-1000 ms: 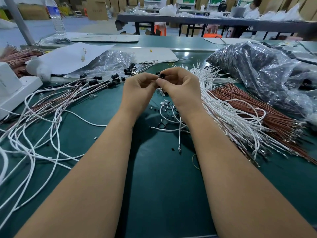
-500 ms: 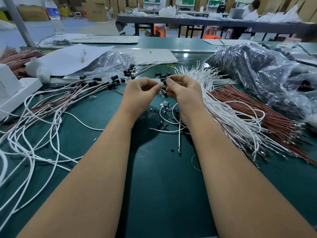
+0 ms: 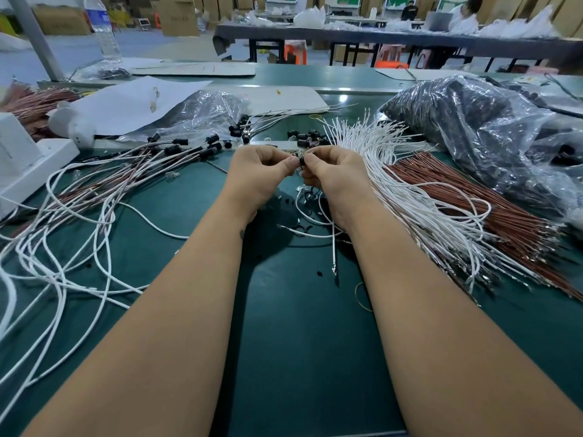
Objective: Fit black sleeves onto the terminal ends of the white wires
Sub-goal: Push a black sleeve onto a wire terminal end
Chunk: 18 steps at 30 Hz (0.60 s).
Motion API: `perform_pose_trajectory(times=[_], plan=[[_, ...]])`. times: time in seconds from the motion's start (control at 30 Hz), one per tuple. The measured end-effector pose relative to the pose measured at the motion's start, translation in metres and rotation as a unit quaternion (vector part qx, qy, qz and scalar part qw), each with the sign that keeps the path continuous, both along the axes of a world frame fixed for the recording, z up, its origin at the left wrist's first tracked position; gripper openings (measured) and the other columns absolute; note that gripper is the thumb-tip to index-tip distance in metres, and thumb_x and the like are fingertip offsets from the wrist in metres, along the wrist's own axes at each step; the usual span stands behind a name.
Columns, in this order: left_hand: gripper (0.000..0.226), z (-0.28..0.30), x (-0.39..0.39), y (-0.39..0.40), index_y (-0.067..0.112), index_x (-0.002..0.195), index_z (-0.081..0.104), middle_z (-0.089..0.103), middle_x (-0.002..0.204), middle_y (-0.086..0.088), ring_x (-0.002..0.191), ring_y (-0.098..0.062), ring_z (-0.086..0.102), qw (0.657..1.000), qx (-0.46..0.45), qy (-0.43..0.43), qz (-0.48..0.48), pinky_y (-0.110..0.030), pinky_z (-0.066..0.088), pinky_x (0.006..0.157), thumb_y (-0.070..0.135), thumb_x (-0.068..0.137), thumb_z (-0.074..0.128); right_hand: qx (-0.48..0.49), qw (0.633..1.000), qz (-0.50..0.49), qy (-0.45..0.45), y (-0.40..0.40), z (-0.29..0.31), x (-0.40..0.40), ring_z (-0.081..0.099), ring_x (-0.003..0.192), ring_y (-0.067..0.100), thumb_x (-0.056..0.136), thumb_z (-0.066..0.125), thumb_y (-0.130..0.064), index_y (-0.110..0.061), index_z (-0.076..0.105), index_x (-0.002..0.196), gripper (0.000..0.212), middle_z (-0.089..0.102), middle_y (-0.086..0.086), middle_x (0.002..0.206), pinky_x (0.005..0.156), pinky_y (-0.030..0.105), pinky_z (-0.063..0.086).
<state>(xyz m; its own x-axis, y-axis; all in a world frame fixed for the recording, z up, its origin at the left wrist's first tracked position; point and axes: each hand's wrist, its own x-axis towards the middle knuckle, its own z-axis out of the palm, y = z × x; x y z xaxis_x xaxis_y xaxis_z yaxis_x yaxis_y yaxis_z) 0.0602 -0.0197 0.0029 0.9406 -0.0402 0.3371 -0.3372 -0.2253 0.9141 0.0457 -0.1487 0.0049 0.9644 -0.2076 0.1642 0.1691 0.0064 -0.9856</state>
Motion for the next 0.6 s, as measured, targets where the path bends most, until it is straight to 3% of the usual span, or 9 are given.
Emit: perform_pose_trajectory(times=[0.33,0.47,0.6], plan=[[0.005,-0.0032,-0.0014,0.0008,0.006,0.081,0.072,0.064,0.068,-0.005,0.068,-0.014,0.056,1.0,0.014,-0.01,-0.021,-0.027,0.047,0.07,0.01,0.085,0.071,-0.038,0.999,0.002,-0.003,0.0005,-0.0046,0.0017,0.06,0.06,0.01,0.09,0.063,-0.003,-0.014,0.064,0.078,0.016,0.064,0.003,0.071,0.061,0.022,0.051],[0.012,-0.0011,-0.002,0.002,0.005,0.086,0.074,0.067,0.069,-0.003,0.064,-0.005,0.058,0.999,0.032,-0.02,-0.023,-0.021,0.05,0.069,0.017,0.085,0.071,-0.025,1.0,0.008,-0.003,-0.0008,-0.0039,0.0015,0.059,0.061,0.01,0.091,0.062,-0.004,-0.013,0.063,0.082,0.013,0.064,0.003,0.072,0.06,0.021,0.05],[0.016,0.0003,-0.0011,0.0049,0.006,0.084,0.076,0.072,0.08,-0.016,0.07,-0.014,0.058,0.998,0.068,-0.017,0.0,-0.033,0.052,0.073,0.022,0.087,0.07,-0.036,0.999,-0.019,-0.008,-0.0009,-0.0011,0.002,0.059,0.064,0.011,0.092,0.06,-0.005,-0.016,0.061,0.08,0.016,0.063,0.002,0.074,0.065,0.026,0.054]])
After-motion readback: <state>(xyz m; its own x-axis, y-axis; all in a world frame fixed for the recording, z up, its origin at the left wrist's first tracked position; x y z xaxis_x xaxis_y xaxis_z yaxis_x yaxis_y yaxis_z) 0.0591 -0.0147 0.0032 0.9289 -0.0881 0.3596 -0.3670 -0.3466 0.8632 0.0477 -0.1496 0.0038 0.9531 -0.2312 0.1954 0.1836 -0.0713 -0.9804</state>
